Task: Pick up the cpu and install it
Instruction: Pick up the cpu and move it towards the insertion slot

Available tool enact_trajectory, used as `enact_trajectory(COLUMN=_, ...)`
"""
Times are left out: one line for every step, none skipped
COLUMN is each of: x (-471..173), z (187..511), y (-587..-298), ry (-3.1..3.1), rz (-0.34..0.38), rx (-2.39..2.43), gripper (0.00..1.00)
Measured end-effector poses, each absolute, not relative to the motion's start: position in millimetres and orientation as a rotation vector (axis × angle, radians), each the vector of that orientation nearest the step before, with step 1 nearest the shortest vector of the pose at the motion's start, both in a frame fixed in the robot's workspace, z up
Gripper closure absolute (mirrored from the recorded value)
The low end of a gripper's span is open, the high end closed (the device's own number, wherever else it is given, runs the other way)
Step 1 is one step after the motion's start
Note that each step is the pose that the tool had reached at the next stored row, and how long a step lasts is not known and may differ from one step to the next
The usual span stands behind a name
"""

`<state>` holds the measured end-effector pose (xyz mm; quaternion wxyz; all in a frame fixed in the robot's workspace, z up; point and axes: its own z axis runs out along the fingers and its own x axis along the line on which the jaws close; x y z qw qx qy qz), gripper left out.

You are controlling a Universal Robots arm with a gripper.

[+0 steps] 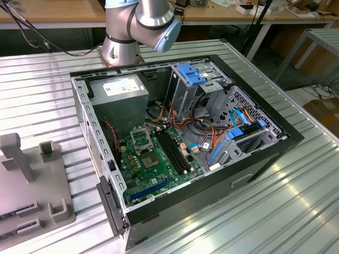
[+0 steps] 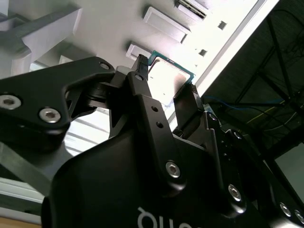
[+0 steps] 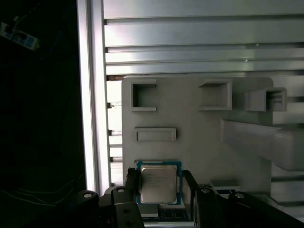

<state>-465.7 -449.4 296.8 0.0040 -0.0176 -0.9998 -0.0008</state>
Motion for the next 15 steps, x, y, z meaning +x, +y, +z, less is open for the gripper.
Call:
enact_trajectory(x=-465.7, z=297.2, y=-449.4, ry=-3.133, rz=-0.002, rx=-0.055, gripper=0.53)
enact_trajectory(x=-465.7, z=297.6, y=-449.4, ry=-3.133, rz=-0.002, rx=-0.055, gripper=0.53)
enact_trajectory(x=-465.7, z=297.7, y=-449.4, ry=-3.133, rz=-0.002, rx=-0.055, gripper=0.53)
enact_trajectory(x=-465.7, z=297.7, y=-449.4, ry=-3.133, rz=-0.002, rx=-0.055, gripper=0.53)
enact_trajectory(x=-465.7, z=297.9, y=-449.4, ry=-3.133, rz=-0.002, rx=-0.055, gripper=0.53)
enact_trajectory(x=-465.7, z=297.9, y=-449.4, ry=-3.133, rz=-0.002, rx=-0.055, gripper=0.53)
enact_trajectory(x=-465.7, z=298.0, y=-449.4, ry=-3.133, rz=-0.002, rx=-0.055, gripper=0.53)
enact_trajectory(x=-465.7, z=298.0, y=-449.4, ry=-3.133, rz=-0.002, rx=-0.055, gripper=0.53)
enact_trajectory(x=-465.7, z=298.2, y=-449.4, ry=-3.133, rz=-0.002, rx=-0.055, gripper=0.53)
enact_trajectory(x=-465.7, z=298.6, y=-449.4, ry=-3.133, rz=-0.002, rx=-0.055, gripper=0.53)
enact_trajectory(x=-465.7, z=299.1, y=-449.4, ry=-3.133, rz=-0.002, rx=-0.055, gripper=0.53)
enact_trajectory(x=-465.7, z=299.6, y=-449.4, ry=-3.133, rz=-0.002, rx=-0.055, gripper=0.53)
enact_trajectory(x=-465.7, z=300.4, y=-449.4, ry=-3.133, rz=-0.002, rx=-0.055, gripper=0.53)
enact_trajectory(x=-465.7, z=301.0, y=-449.4, ry=-3.133, rz=-0.002, rx=-0.055, gripper=0.53)
enact_trajectory(x=-465.7, z=301.8, y=-449.4, ry=-3.133, rz=-0.002, rx=-0.055, gripper=0.53)
